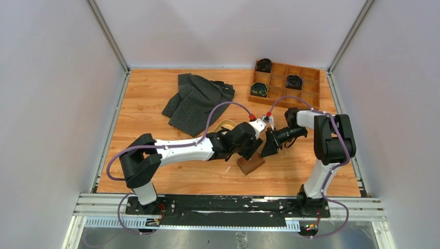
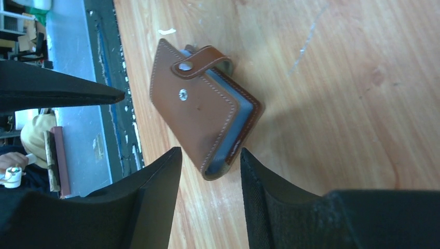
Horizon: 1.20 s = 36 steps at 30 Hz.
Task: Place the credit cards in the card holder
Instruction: Close the card holder at the center of the board.
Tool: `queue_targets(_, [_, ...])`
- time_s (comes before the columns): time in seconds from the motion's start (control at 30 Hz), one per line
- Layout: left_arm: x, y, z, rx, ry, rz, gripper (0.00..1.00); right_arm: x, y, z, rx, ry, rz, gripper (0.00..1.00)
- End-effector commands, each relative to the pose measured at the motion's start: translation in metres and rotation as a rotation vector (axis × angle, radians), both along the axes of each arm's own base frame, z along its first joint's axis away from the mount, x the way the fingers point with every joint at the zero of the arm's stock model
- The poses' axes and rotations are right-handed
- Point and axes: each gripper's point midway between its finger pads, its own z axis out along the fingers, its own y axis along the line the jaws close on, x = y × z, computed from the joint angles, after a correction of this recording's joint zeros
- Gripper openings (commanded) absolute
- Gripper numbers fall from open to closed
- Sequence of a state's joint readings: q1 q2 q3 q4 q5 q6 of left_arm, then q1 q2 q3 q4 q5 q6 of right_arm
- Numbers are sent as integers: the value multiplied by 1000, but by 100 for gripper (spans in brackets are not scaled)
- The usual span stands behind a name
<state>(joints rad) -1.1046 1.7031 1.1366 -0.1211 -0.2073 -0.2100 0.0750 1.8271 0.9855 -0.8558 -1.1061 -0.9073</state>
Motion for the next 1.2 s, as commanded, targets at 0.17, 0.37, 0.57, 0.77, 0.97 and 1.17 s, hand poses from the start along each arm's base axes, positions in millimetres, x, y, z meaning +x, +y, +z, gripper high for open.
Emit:
queue_targets(0.17, [-4,6,-24,141,36,-20,60,6,2,-16,-96,22,-21,48])
queue_targets(0.37, [-12,2,-34,167,99,-69,60,7,2,-17,-102,21,-23,48])
queue_targets(0.57, [-13,1,-45,172,172,-90,52,7,2,-18,-109,23,-20,47])
queue_targets(0.77, [-11,2,-50,171,208,-94,48,7,2,-18,-110,24,-21,46])
queue_targets(0.97, [-8,3,-53,175,216,-81,43,6,2,-18,-111,26,-22,45])
queue_targets(1.17, [-9,0,-52,158,223,-92,41,6,1,-18,-115,27,-21,43])
